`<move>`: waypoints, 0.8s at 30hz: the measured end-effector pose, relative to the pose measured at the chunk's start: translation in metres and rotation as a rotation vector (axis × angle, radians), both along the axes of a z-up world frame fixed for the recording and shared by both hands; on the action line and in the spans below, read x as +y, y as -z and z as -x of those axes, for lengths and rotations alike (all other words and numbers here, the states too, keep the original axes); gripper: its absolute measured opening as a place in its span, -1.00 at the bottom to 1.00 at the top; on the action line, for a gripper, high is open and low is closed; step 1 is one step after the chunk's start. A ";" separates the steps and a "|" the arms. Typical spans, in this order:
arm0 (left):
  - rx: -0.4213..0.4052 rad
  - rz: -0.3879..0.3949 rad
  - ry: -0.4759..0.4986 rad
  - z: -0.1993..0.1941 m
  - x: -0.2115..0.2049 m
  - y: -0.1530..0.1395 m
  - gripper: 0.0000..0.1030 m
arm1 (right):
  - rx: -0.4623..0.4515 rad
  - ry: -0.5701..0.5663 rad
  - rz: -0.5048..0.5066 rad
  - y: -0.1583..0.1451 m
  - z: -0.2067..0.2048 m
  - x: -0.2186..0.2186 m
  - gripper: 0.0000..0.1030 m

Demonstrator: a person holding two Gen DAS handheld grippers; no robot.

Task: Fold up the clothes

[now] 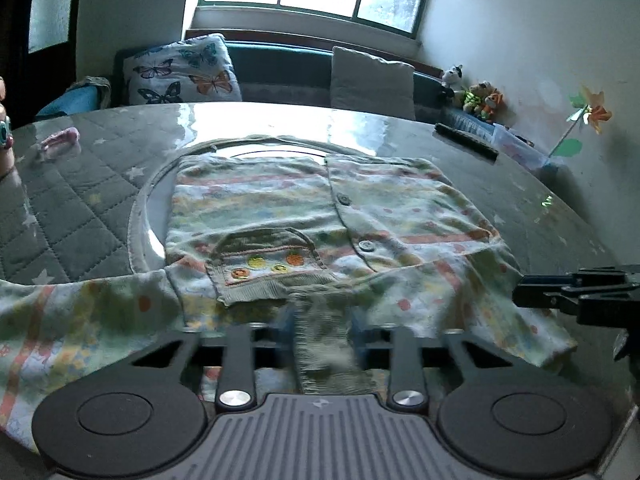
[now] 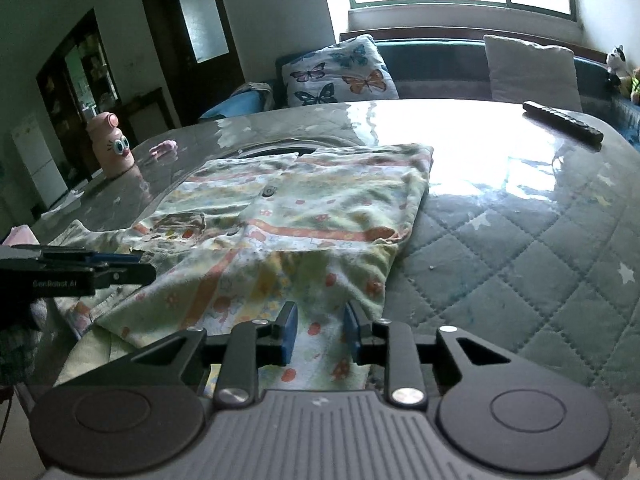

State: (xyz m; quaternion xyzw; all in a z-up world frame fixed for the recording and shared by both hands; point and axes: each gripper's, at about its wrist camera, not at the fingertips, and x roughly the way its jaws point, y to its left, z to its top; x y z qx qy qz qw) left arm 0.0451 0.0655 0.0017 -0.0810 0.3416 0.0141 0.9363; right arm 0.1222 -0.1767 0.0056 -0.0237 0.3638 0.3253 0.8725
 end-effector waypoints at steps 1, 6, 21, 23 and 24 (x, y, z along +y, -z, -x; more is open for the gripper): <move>-0.004 -0.004 -0.010 0.000 0.001 0.000 -0.91 | -0.003 -0.002 0.003 0.000 0.000 0.001 -0.50; -0.106 -0.090 -0.049 0.009 -0.005 -0.013 -0.93 | -0.035 -0.013 0.035 0.002 0.003 0.005 -0.50; -0.115 -0.113 0.039 0.007 -0.022 -0.019 -0.83 | -0.121 -0.025 0.055 -0.008 -0.015 0.021 -0.51; -0.097 -0.109 0.065 0.003 -0.027 -0.014 -0.83 | -0.134 -0.023 0.074 -0.002 -0.020 0.026 -0.55; -0.090 -0.111 0.074 0.002 -0.029 -0.012 -0.83 | -0.150 -0.011 0.104 0.003 -0.022 0.028 -0.59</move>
